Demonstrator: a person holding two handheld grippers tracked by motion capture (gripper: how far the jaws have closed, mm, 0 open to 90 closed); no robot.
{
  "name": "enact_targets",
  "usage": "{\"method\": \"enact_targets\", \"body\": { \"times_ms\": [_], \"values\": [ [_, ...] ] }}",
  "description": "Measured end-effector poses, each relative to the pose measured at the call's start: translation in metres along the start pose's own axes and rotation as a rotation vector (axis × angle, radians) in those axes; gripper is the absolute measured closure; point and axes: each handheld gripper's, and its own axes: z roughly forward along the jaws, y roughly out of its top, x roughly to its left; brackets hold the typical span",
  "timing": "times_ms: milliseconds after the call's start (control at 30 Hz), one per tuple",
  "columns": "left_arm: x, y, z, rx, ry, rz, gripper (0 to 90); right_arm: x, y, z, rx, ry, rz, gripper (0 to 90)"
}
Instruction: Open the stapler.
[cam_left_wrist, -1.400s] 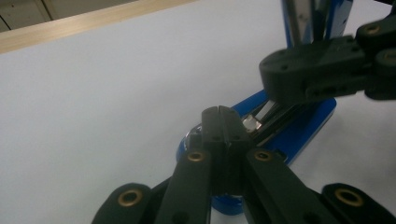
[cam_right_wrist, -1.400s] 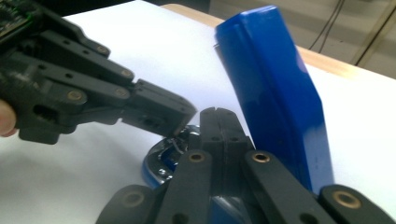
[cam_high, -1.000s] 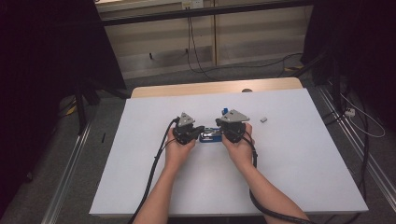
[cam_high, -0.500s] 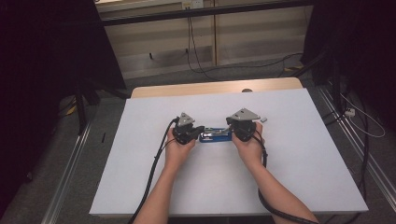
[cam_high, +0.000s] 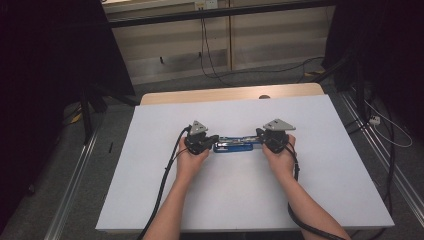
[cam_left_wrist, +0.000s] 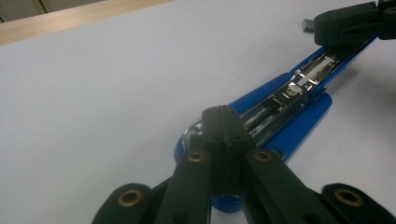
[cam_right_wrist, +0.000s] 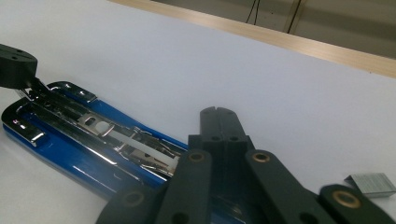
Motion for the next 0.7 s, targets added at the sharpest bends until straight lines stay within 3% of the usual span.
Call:
{"method": "enact_targets", "body": {
  "times_ms": [333, 467, 533, 700],
  "values": [
    [0.000, 0.000, 0.000, -0.001, -0.002, -0.004, 90.0, -0.005, 0.000, 0.001, 0.002, 0.018, 0.001, 90.0],
    [0.002, 0.002, -0.003, -0.033, -0.026, -0.033, 90.0, -0.007, 0.001, 0.001, 0.013, 0.020, -0.008, 90.0],
    [0.001, 0.004, -0.005, -0.025, -0.014, -0.014, 90.0, -0.008, 0.000, 0.002, 0.015, 0.019, -0.005, 90.0],
    [0.001, 0.004, -0.005, -0.032, -0.026, -0.040, 86.5, -0.010, 0.000, 0.001, 0.020, 0.021, -0.009, 90.0]
  ]
}}
